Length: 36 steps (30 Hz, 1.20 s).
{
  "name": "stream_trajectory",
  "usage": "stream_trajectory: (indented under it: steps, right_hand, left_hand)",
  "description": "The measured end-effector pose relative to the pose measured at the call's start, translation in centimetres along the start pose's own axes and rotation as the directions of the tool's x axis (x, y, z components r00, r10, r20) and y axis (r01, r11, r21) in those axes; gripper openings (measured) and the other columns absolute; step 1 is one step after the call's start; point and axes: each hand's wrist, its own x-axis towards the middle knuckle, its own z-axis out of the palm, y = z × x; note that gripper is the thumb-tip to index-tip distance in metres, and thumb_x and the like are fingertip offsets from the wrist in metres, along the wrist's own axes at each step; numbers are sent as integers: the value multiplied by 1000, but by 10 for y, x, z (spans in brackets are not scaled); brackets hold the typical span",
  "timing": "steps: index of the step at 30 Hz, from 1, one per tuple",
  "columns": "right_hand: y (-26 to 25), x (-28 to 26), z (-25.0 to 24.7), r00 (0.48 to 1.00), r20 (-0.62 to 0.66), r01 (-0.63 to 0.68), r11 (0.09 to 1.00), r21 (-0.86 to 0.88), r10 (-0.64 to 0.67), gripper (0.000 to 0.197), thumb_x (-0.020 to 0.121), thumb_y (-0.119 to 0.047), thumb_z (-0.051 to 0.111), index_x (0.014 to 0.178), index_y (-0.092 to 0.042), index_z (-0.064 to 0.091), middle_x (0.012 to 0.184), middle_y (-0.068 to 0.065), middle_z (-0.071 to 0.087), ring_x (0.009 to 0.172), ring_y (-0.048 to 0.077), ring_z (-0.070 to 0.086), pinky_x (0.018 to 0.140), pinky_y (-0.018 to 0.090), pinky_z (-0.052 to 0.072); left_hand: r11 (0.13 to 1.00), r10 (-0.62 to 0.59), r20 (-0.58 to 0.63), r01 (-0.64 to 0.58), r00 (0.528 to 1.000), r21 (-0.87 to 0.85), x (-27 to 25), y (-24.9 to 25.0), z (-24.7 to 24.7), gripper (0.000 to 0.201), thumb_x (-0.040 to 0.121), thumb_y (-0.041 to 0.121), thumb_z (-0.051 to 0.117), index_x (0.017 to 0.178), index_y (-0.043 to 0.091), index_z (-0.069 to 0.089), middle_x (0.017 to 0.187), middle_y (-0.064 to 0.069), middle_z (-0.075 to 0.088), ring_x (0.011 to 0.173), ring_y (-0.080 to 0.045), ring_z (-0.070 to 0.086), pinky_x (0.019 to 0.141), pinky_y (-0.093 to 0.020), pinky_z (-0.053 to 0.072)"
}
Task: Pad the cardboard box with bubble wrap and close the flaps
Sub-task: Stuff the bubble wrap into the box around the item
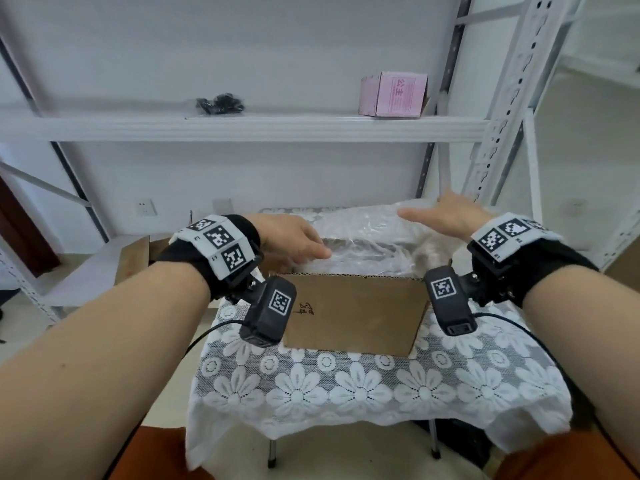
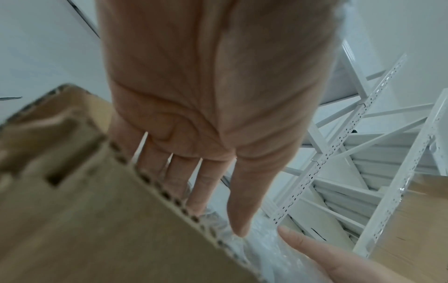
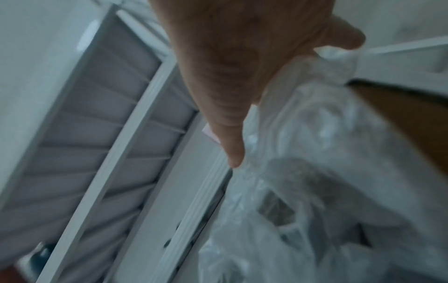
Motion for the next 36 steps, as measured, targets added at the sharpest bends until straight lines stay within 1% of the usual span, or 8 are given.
stream_trajectory:
  steps: [6,13,16,21,28,31,34,36]
  right_hand:
    - [7,-2,10,994,81,-100,851,515,67,24,81,-17,71,96,-2,59,76,8,55,56,15,48,47,25,39]
    - [-12,-19,-2,932,42,190,585,789,-359,24,84,16,52,85,-4,66,96,8,69,85,15,68,78,26,56]
    - [-16,-36,-9,899,118,205,646,736,-421,9,86,8,56,79,4,60,72,12,67,53,9,64,50,16,53]
    - [-15,-14,5,916,230,270,929,253,-328,21,69,-11,68,86,1,64,86,21,70,84,37,68,71,49,56]
    - [-33,-54,10,938,285,279,915,-292,-196,36,89,-20,62,116,3,57,114,11,59,102,21,57,77,12,43]
    - [-32,-47,1,915,197,348,936,61,-353,21,88,5,43,76,-6,56,77,-2,55,66,5,51,52,4,38]
    - [-24,-36,-11,864,100,358,740,569,-494,46,87,-5,53,131,-18,44,120,-3,58,106,8,57,98,26,43]
    - [-29,-34,-18,845,38,318,559,765,-533,84,77,-28,70,145,-36,20,135,-2,48,116,13,54,102,41,42]
  left_hand:
    - [999,-29,-19,29,999,36,6,1,5,39,88,49,55,114,22,66,106,6,67,88,-10,64,94,-36,50]
    - [902,-182,-672,-151,717,-405,14,-2,-17,61,77,47,71,125,17,48,117,-3,54,107,-21,57,93,-38,49]
    - [850,-233,-631,-160,740,-501,17,-2,-22,88,75,64,62,145,24,28,148,-10,33,132,-26,40,105,-40,37]
    - [825,-116,-429,-154,896,-544,11,-3,-18,106,65,57,75,149,33,14,154,-8,28,138,-24,33,111,-43,30]
    - [991,75,-9,-75,997,-110,-18,8,-9,68,76,24,76,135,34,44,133,0,52,110,-13,54,101,-39,38]
    - [998,-24,-58,27,998,56,-11,4,1,59,76,33,75,128,18,53,128,1,57,104,-15,56,86,-32,46]
    - [991,-54,-141,71,989,117,-5,0,7,59,65,49,78,112,18,62,96,7,65,78,-10,60,75,-27,50]
    - [995,-30,-199,49,979,88,0,-3,10,68,46,56,79,103,21,65,94,7,69,84,-13,65,84,-33,54]
